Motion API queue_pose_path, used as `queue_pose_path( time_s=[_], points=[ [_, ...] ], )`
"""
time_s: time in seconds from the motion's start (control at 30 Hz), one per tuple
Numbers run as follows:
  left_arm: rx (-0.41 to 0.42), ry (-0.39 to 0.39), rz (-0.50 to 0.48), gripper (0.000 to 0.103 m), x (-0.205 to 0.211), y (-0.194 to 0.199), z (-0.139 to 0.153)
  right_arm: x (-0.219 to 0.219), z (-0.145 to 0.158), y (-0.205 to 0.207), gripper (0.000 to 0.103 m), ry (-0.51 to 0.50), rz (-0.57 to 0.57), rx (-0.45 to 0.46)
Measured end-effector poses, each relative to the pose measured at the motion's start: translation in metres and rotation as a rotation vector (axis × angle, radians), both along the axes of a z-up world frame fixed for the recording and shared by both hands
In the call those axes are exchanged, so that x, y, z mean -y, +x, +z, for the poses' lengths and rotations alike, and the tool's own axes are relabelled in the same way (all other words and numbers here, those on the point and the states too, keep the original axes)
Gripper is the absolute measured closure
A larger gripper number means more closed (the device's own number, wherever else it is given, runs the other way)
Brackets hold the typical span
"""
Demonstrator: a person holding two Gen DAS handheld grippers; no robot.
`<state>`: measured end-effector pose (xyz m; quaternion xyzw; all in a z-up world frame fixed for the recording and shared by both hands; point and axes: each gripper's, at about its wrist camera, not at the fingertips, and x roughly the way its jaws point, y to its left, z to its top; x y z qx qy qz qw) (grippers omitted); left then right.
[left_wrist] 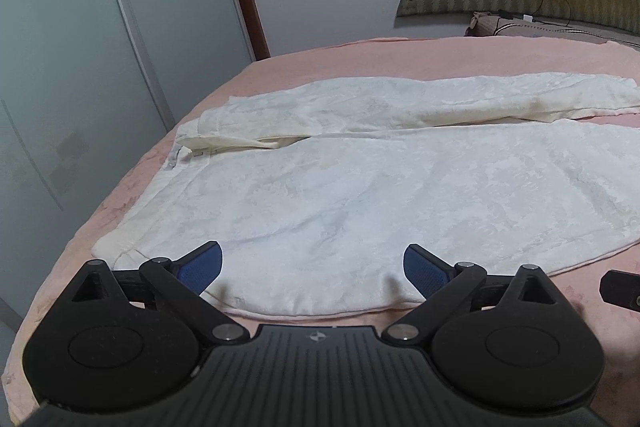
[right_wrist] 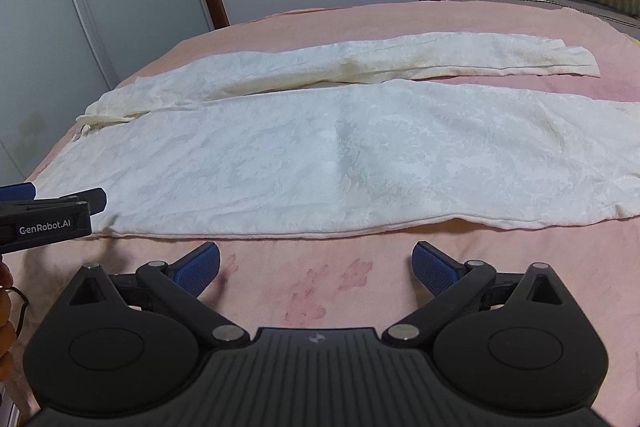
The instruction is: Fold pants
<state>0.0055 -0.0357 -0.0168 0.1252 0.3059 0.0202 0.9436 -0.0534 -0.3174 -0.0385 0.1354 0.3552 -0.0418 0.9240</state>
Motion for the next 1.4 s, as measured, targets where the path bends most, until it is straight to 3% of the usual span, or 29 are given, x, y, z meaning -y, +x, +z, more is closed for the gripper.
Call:
queue_pose_path(
  time_s=[0.83, 0.97, 1.13, 1.27, 1.4],
  points=[
    [-0.040, 0.021, 0.050, 0.004, -0.007, 0.013, -0.007, -0.011, 0.001, 0.001, 0.000, -0.041, 0.064, 0.025],
    [-0.036, 0.005, 0.051, 0.004, -0.011, 0.021, -0.005, -0.007, 0.015, 0.000, 0.000, -0.045, 0.104, 0.116],
    [0.019, 0.021, 0.108, 0.003, -0.025, 0.042, 0.003, -0.005, 0.049, 0.017, 0.000, -0.193, 0.198, 0.319],
    [0.038, 0.046, 0.181, 0.003, -0.039, 0.065, -0.002, -0.018, 0.046, 0.071, 0.000, -0.395, 0.267, 0.233],
    [-0.002, 0.013, 0.198, 0.003, -0.055, 0.079, -0.013, -0.025, 0.044, 0.119, 0.000, -0.411, 0.356, 0.236]
  ],
)
